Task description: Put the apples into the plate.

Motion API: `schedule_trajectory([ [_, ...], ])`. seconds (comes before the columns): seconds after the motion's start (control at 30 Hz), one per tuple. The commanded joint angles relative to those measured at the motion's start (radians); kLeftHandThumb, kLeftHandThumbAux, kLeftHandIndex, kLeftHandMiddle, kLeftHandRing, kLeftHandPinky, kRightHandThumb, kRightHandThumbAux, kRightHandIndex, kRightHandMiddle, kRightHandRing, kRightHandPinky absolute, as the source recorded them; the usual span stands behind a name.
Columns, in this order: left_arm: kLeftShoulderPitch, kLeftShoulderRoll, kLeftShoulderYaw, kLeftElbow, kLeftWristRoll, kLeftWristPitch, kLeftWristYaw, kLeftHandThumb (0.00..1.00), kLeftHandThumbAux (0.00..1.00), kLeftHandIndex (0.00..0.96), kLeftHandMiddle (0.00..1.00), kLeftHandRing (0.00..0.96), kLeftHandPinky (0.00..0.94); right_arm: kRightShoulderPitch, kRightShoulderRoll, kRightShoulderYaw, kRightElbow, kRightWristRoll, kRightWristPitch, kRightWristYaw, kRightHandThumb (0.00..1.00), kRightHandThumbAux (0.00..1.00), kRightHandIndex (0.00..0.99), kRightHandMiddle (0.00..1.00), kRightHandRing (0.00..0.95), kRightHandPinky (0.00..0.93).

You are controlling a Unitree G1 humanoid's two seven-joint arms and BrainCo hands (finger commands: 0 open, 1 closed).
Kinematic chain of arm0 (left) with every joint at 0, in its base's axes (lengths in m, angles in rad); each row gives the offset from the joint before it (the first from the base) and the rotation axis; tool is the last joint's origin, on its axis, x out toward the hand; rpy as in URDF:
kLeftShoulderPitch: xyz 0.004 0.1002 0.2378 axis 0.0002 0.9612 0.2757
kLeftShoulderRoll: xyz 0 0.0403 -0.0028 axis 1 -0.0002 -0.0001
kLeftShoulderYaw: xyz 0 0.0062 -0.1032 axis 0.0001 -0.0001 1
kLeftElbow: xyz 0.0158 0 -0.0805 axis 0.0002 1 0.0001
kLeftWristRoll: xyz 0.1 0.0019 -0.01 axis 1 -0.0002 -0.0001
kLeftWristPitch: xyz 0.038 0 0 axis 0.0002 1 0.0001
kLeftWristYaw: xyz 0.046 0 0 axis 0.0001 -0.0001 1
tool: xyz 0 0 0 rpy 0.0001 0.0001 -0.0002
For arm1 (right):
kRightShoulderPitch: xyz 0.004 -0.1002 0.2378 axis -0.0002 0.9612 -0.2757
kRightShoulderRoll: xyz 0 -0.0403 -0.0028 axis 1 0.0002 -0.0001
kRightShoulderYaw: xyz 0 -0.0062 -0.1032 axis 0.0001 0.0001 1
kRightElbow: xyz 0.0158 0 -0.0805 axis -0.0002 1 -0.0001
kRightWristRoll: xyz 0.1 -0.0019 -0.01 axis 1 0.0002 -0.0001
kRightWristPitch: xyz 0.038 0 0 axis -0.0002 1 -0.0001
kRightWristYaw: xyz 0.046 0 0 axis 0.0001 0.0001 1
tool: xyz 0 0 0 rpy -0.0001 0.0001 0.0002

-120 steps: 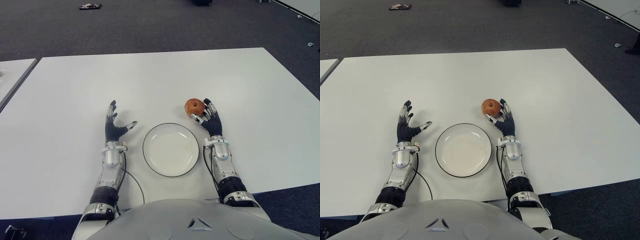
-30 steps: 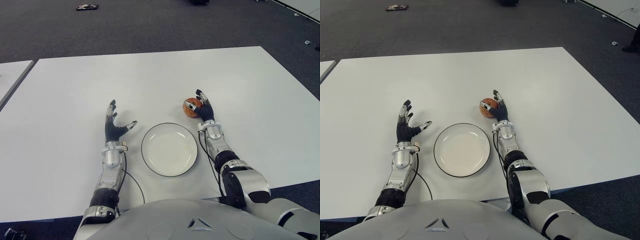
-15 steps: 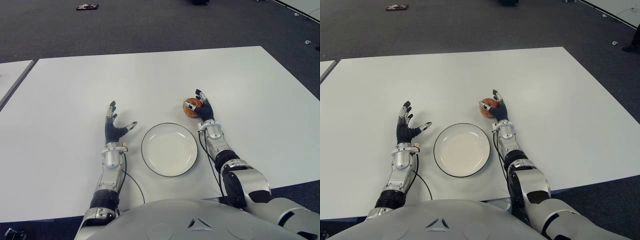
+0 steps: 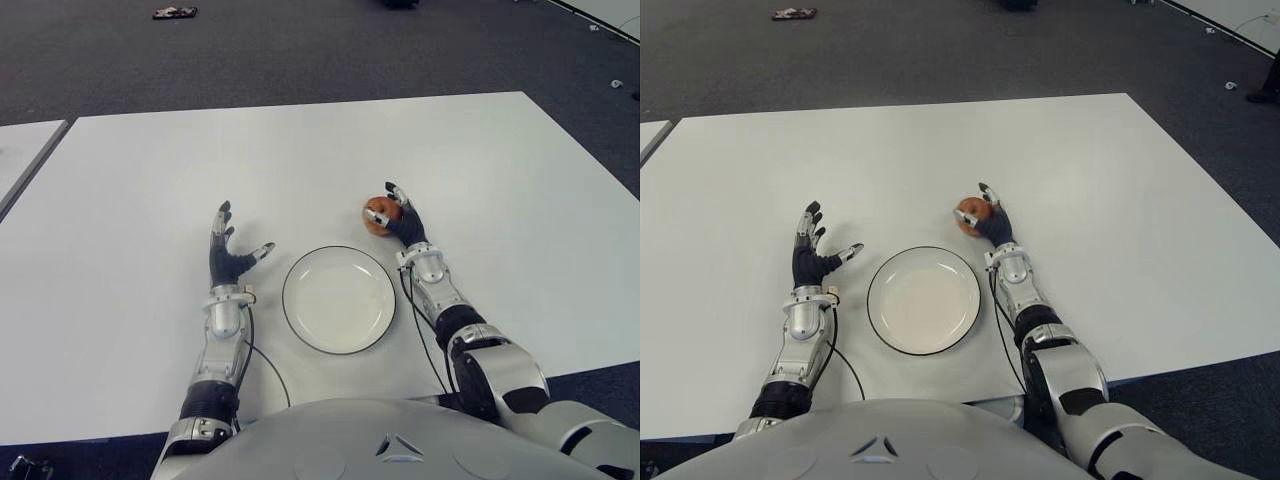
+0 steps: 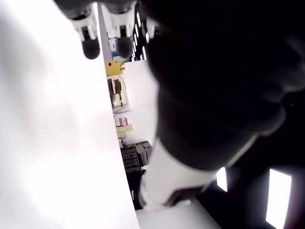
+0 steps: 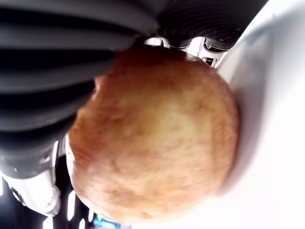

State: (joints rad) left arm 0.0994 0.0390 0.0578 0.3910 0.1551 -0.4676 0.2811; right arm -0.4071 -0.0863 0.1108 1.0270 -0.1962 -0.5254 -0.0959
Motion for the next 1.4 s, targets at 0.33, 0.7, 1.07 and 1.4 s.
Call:
schedule_trajectory([
  [0.33, 0.006, -0.008, -0.004, -0.006, 0.000, 0.007, -0.008, 0.000, 0.509, 0.000, 0.000, 0.000, 0.000, 0.089, -0.042, 0.125, -0.017, -0.111, -0.066, 0.049, 0.117, 0.461, 0.008, 0.001, 0.000, 0.026],
  [0.7, 0.005, -0.010, -0.003, -0.006, -0.003, 0.004, -0.008, 0.000, 0.510, 0.000, 0.000, 0.000, 0.000, 0.073, -0.086, 0.208, -0.005, -0.248, -0.078, -0.091, 0.197, 0.367, 0.000, 0.000, 0.000, 0.022],
  [1.07, 0.008, -0.011, 0.000, -0.013, 0.000, 0.005, -0.005, 0.000, 0.508, 0.000, 0.000, 0.000, 0.000, 0.058, -0.096, 0.253, 0.014, -0.302, -0.053, -0.162, 0.266, 0.260, 0.000, 0.000, 0.000, 0.033],
  [1.4, 0.013, -0.013, 0.001, -0.021, 0.004, 0.009, -0.001, 0.000, 0.510, 0.000, 0.000, 0.000, 0.000, 0.055, -0.095, 0.262, 0.032, -0.298, -0.060, -0.173, 0.253, 0.267, 0.000, 0.000, 0.000, 0.038],
])
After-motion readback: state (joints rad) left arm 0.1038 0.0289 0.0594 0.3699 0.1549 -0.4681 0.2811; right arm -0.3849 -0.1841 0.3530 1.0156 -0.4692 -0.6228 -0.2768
